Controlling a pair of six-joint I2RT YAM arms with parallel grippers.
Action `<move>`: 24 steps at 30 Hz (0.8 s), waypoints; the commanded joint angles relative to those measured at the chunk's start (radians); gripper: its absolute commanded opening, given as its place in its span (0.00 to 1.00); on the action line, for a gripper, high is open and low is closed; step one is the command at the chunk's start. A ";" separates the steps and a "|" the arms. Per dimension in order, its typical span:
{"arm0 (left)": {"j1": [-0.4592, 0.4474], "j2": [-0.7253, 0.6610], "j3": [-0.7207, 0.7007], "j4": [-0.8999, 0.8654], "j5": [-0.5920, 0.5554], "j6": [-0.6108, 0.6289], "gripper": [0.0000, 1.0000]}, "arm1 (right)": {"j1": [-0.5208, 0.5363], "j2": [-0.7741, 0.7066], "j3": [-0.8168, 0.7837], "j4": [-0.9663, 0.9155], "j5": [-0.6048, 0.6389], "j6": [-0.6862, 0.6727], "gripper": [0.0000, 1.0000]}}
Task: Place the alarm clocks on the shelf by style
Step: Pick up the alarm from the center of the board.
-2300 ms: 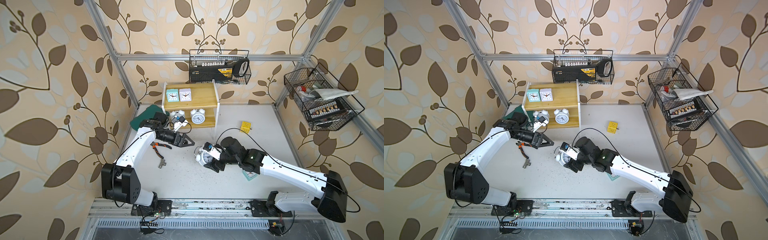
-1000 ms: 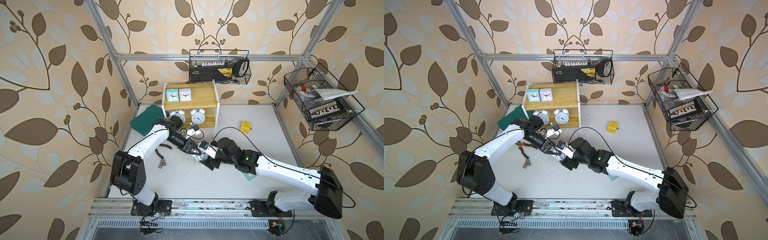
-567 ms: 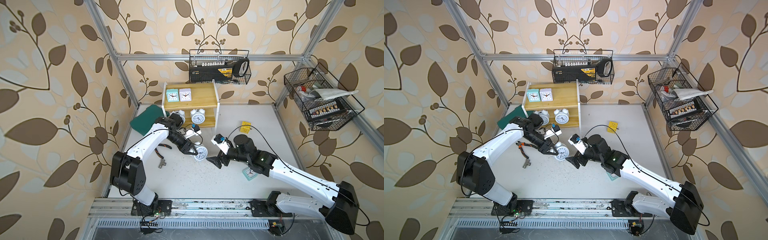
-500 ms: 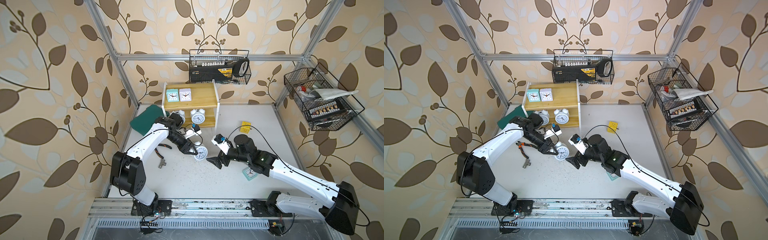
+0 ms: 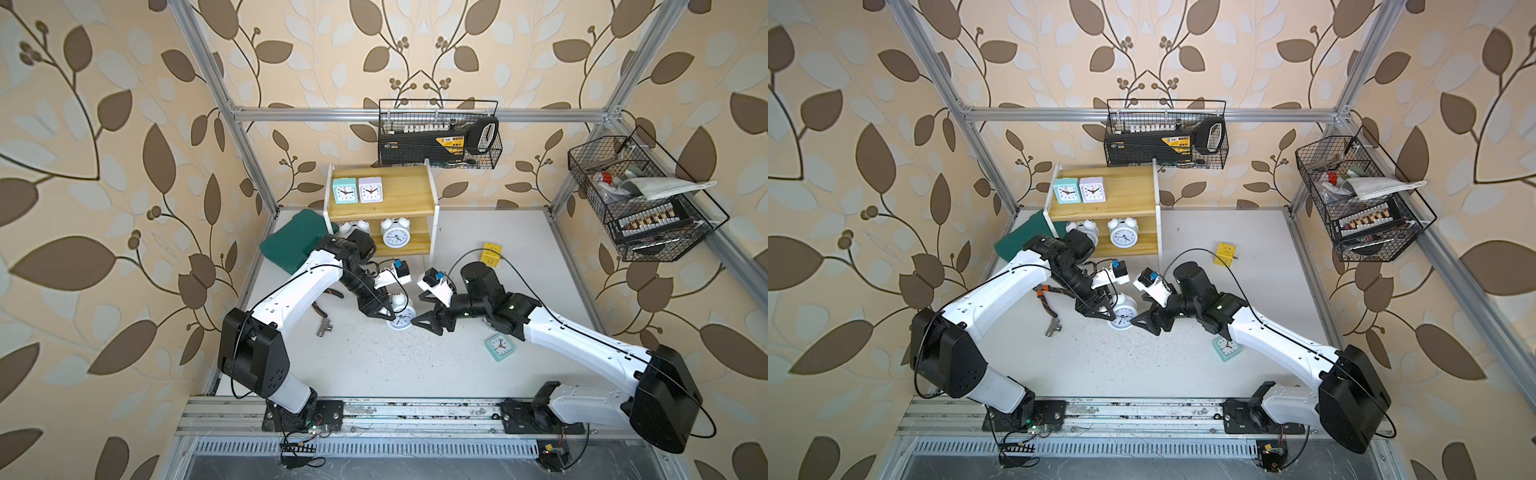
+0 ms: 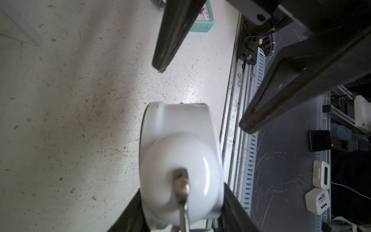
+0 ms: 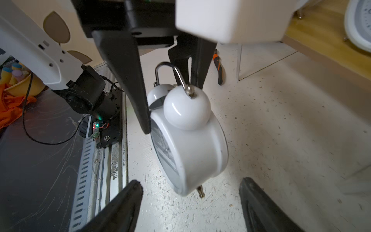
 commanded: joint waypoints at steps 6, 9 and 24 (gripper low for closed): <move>-0.027 -0.074 -0.001 -0.037 0.020 0.088 0.24 | -0.001 0.059 0.050 0.105 -0.128 -0.018 0.76; -0.032 -0.080 -0.011 -0.040 0.020 0.100 0.24 | -0.002 0.079 0.054 0.123 -0.145 -0.018 0.73; -0.035 -0.161 -0.054 0.007 0.015 0.132 0.26 | -0.029 0.162 0.094 0.131 -0.229 -0.018 0.64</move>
